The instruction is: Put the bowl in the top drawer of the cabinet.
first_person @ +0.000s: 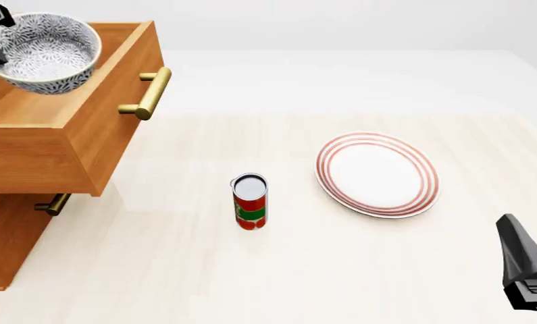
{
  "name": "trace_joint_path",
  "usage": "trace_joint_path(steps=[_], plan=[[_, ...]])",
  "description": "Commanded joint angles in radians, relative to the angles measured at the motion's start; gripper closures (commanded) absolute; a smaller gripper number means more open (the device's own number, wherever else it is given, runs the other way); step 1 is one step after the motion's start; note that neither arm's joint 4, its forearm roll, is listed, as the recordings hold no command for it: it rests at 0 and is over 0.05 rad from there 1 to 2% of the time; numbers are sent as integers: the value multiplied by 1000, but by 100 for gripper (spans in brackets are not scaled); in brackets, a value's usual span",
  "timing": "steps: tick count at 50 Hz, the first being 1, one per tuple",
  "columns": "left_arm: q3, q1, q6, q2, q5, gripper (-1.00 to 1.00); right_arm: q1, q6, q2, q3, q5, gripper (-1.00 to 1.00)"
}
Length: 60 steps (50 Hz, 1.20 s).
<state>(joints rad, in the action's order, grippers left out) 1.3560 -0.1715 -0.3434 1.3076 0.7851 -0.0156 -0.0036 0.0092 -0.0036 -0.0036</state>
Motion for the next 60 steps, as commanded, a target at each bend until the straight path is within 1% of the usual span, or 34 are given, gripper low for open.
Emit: trace_joint_path(steps=[1, 17, 60], plan=[[1, -10, -2, 8, 4, 100, 1, 0, -2, 0, 2, -100], [14, -16, 7, 33, -1, 100, 1, 0, -2, 0, 2, -100], [-1, -18, 21, 74, -34, 100, 1, 0, -2, 0, 2, -100]])
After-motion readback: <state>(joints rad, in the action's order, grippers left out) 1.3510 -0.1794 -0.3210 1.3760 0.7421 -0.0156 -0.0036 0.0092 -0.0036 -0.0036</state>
